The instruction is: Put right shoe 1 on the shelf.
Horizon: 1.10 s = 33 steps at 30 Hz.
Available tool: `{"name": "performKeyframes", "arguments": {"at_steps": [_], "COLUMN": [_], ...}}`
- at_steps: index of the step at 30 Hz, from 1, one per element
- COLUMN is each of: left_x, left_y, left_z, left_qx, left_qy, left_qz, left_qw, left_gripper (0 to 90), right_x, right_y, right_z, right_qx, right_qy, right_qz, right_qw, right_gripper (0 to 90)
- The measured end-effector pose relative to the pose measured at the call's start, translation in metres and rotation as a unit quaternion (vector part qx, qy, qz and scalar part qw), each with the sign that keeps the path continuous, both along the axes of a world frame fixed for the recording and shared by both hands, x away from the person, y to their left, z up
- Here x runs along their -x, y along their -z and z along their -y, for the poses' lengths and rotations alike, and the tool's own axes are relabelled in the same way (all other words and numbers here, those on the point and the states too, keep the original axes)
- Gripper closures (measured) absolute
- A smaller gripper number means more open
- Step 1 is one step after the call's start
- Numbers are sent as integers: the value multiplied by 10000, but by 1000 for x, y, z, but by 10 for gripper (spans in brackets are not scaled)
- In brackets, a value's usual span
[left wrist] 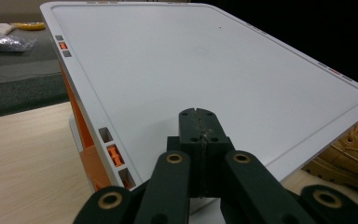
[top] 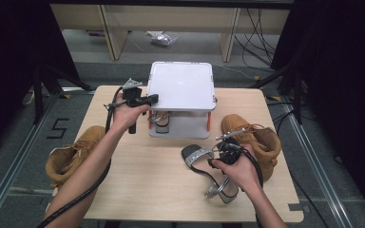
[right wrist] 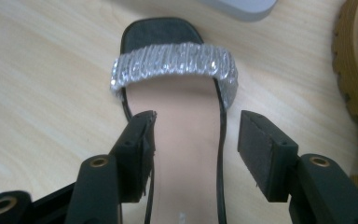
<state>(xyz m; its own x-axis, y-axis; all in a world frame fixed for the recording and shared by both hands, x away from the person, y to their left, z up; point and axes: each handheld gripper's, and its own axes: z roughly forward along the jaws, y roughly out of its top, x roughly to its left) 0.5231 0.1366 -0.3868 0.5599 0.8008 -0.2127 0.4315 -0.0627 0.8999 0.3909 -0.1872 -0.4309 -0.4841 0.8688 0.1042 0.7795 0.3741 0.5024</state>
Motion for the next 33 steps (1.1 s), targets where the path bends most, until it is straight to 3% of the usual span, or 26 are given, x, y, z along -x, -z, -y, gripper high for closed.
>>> {"name": "performKeyframes", "arguments": {"at_steps": [13,19,29,33], "left_x": [0,0,-1,-1], "left_y": [-2,-1,-2,-2], "left_z": [1,0,0,0], "left_qx": [-65,-48,-62,-57], "left_qy": [-1,-5,14,14], "left_qz": [-27,-32,-49,-48], "left_qw": [10000,10000,10000,10000], "left_gripper": [898,898,898,898], "right_x": [11,14,16,14], "right_y": [-4,-12,-8,-6], "right_z": [5,8,6,7], "right_qx": [66,70,272,537], "right_qy": [-177,-225,-426,-518], "right_qz": [-255,-242,-547,-623], "right_qw": [9995,9994,9972,9953], "right_gripper": [436,419,375,364]}}
